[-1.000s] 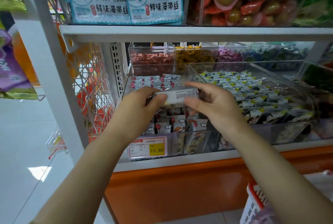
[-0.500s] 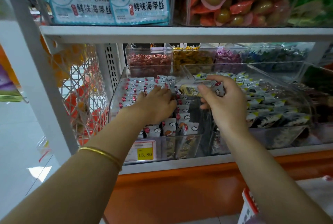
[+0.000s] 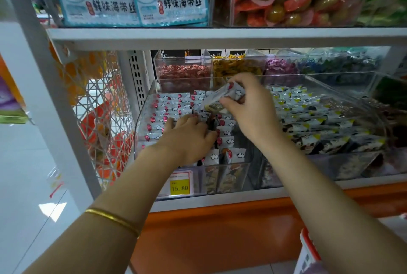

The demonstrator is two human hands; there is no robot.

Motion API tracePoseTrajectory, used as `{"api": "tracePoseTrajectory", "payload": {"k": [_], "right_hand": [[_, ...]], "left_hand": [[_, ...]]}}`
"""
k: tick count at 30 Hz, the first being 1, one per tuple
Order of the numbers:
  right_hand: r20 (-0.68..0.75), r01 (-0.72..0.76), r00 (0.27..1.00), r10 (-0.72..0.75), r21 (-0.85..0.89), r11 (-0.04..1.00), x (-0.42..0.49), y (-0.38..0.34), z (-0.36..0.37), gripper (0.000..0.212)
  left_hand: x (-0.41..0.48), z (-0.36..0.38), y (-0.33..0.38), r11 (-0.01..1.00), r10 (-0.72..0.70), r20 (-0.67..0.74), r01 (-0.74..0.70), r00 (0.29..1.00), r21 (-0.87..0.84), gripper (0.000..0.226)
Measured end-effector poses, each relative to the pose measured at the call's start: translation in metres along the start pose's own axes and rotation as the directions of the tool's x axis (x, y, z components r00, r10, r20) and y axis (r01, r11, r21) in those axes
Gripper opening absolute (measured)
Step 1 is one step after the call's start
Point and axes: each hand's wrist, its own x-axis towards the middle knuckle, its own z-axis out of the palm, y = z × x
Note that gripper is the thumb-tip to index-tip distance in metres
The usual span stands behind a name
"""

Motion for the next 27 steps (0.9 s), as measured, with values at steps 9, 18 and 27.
{"api": "tracePoseTrajectory", "payload": {"k": [9,18,27], "right_hand": [[0.392,0.137,0.920,-0.008,-0.303,0.943,0.039,0.001,0.036,0.039],[0.679,0.159,0.723,0.128,-0.343,0.926,0.050,0.007,0.054,0.033],[0.477,0.232,0.879,0.022,-0.465,0.854,0.069,0.016,0.063,0.018]], "left_hand": [[-0.022,0.003,0.001,0.985,-0.016,-0.109,-0.004,0.994,-0.175,0.049],[-0.032,-0.005,-0.006,0.979,0.009,-0.134,-0.037,0.991,-0.201,0.050],[-0.039,-0.012,-0.017,0.971,-0.020,-0.121,-0.010,0.992,-0.240,0.052]]}}
